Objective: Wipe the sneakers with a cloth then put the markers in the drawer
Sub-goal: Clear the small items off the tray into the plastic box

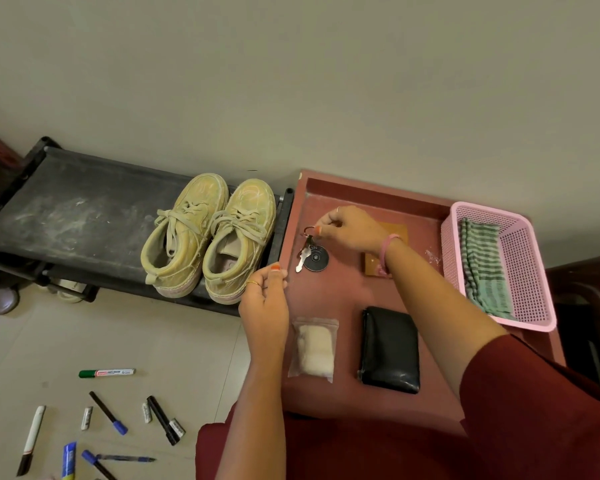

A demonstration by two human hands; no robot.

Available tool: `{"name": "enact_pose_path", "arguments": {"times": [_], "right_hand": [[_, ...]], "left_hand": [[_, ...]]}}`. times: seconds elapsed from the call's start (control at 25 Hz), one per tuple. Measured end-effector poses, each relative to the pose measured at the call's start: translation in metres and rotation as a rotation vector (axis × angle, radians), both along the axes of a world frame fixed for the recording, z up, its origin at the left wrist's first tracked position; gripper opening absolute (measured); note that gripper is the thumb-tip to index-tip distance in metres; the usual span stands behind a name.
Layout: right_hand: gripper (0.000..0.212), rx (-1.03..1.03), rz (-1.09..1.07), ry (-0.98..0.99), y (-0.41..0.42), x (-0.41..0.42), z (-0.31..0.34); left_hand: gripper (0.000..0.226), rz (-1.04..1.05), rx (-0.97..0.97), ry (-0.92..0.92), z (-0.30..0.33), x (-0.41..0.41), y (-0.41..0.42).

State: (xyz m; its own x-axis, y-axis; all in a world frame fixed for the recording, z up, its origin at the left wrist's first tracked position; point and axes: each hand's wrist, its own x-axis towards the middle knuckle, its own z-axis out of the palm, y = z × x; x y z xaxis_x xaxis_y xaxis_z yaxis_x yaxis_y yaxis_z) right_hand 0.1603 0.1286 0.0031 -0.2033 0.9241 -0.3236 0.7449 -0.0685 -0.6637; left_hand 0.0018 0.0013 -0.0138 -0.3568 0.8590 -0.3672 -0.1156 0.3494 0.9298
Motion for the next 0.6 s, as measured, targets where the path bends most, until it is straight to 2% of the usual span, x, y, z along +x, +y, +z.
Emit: {"name": "enact_pose_path", "arguments": {"times": [0.12,0.28,0.44,0.6], "right_hand": [[0.019,0.064,0.254,-0.238,-0.007,0.006,0.032],[0.023,0.116,0.332,-0.273,-0.029,0.013,0.079],[0.024,0.161,0.278,-0.249,-0.060,0.023,0.128],[0.037,0.221,0.134,-0.078,-0.090,0.035,0.175]], "left_hand": [[0.018,0.000,0.001,0.011,0.000,0.004,-0.003],[0.022,-0.001,-0.005,0.025,0.006,0.008,-0.011],[0.023,-0.019,0.054,0.020,0.030,0.010,-0.029],[0.021,-0.148,0.220,0.064,0.080,0.010,-0.041]]}}
